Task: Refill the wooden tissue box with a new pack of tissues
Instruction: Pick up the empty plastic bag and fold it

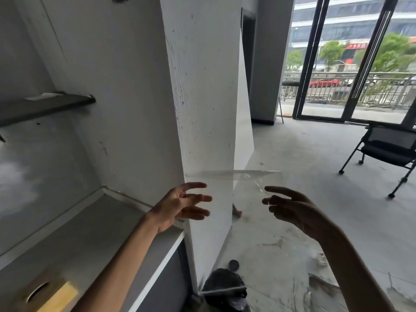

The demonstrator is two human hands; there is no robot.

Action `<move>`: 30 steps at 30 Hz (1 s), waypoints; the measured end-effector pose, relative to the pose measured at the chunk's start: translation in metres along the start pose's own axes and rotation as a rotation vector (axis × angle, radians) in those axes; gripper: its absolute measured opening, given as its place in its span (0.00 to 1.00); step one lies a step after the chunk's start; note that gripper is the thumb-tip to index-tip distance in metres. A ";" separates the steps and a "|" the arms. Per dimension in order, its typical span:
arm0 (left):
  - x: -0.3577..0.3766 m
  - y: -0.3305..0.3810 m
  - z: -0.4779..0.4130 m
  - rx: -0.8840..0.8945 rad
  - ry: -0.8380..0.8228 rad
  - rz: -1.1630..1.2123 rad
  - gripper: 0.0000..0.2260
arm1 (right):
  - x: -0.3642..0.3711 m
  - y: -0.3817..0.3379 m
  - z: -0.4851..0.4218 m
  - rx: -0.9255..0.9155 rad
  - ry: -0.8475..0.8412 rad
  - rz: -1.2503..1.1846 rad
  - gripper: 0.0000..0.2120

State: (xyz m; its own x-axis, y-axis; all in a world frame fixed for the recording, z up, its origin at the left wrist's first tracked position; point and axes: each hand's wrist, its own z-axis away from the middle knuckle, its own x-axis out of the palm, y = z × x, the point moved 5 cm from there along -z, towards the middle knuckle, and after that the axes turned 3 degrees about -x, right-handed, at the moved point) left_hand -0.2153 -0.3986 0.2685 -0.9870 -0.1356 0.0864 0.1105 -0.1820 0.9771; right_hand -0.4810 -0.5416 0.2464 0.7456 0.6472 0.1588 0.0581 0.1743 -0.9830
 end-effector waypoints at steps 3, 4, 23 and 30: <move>0.003 0.006 0.000 0.043 -0.015 -0.018 0.19 | -0.004 -0.005 0.009 0.042 -0.081 -0.085 0.19; 0.003 0.010 0.000 0.073 -0.002 -0.015 0.19 | -0.006 -0.009 0.013 0.041 -0.107 -0.118 0.20; 0.035 0.032 0.026 0.975 0.222 -0.921 0.15 | -0.031 0.009 0.010 -0.094 -0.020 -0.311 0.16; 0.028 0.037 0.046 0.747 0.133 -0.712 0.19 | -0.017 0.009 0.006 0.049 -0.059 -0.455 0.22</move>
State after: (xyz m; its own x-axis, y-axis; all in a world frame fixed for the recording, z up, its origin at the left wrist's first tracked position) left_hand -0.2439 -0.3640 0.3163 -0.7694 -0.3481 -0.5355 -0.6381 0.3815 0.6688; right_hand -0.4970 -0.5470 0.2358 0.6124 0.5376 0.5796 0.3381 0.4846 -0.8068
